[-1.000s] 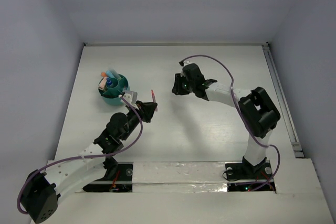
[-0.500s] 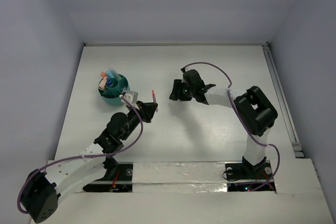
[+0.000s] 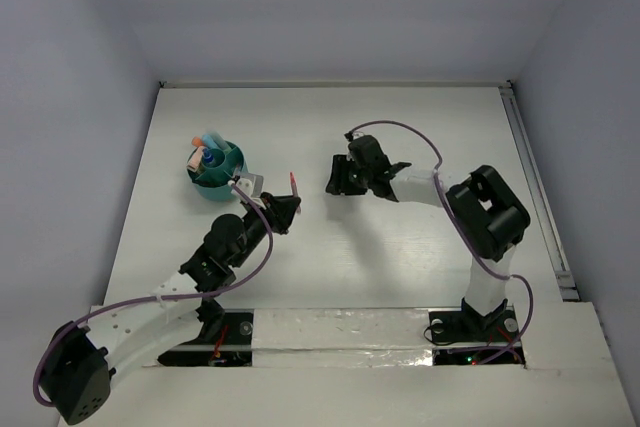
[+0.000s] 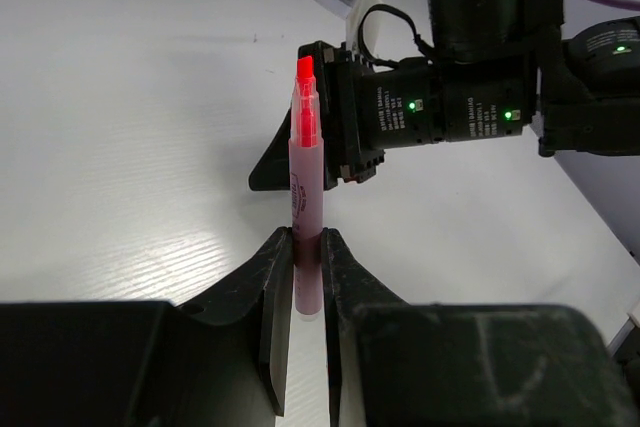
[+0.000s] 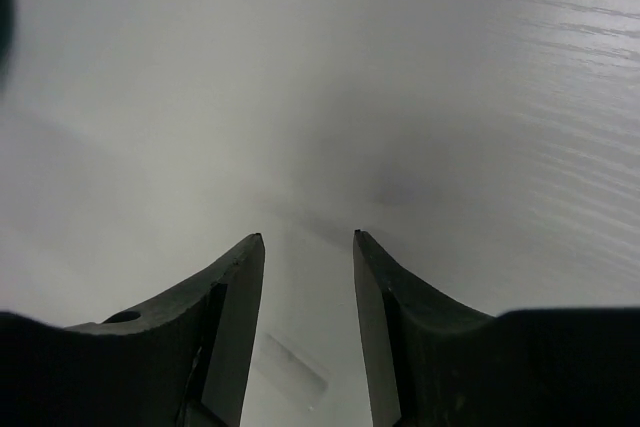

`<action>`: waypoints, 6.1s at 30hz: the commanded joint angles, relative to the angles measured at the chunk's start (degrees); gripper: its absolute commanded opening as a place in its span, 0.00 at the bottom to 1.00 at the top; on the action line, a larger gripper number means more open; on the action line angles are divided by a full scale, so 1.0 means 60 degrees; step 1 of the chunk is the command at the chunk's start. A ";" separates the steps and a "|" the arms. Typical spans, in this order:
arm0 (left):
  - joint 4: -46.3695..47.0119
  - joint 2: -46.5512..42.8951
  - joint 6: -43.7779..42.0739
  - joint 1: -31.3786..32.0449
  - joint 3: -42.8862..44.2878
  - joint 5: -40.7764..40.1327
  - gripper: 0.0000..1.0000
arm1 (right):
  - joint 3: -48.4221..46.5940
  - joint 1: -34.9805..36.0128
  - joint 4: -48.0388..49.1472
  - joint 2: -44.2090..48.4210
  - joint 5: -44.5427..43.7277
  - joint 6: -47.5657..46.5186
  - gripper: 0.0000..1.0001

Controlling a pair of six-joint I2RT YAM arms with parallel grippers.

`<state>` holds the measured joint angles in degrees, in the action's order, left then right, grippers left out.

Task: Sort the stationery into containers
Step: Move the pen cap to the center of the board.

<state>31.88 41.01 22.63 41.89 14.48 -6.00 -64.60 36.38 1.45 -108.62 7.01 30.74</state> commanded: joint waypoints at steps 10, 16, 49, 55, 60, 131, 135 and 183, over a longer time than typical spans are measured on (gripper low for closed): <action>0.0298 -0.0258 -0.0081 -0.0023 0.0033 -0.0113 0.00 | 0.0131 0.2417 -0.2629 0.1330 -0.1341 -0.2632 0.54; -0.0361 -0.1179 -0.0169 -0.0023 0.0063 -0.0991 0.00 | 0.0893 0.2593 -0.2571 0.1857 -0.0743 -0.2795 0.59; -0.1943 -0.3406 0.0007 -0.0023 0.0063 -0.3116 0.00 | 0.0952 0.5508 -0.2556 0.1126 -0.0185 -0.1491 0.52; -0.2003 -0.3569 0.0036 -0.0023 0.0033 -0.3131 0.00 | 0.0689 0.5729 -0.2981 0.0731 -0.1399 -0.1388 0.24; -0.1973 -0.3555 0.0036 -0.0023 0.0033 -0.3043 0.00 | 0.0630 0.5729 -0.3390 0.0701 -0.2351 -0.1710 0.07; -0.1124 -0.2339 0.0080 -0.0111 -0.0084 -0.2355 0.00 | 0.2211 0.5173 -0.1120 0.1492 -0.3408 -0.1140 0.00; -0.1124 -0.2310 0.0066 -0.0111 -0.0084 -0.2355 0.00 | 0.2300 0.5084 -0.1209 0.1580 -0.3511 -0.1081 0.00; -0.0655 -0.2075 0.0388 -0.0199 -0.0187 -0.1359 0.00 | 0.0865 0.2287 -0.3025 0.2811 -0.1899 0.0502 0.50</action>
<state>24.60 29.36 24.34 41.01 13.82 -15.59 -57.19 50.92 -15.22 -90.59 -3.46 33.19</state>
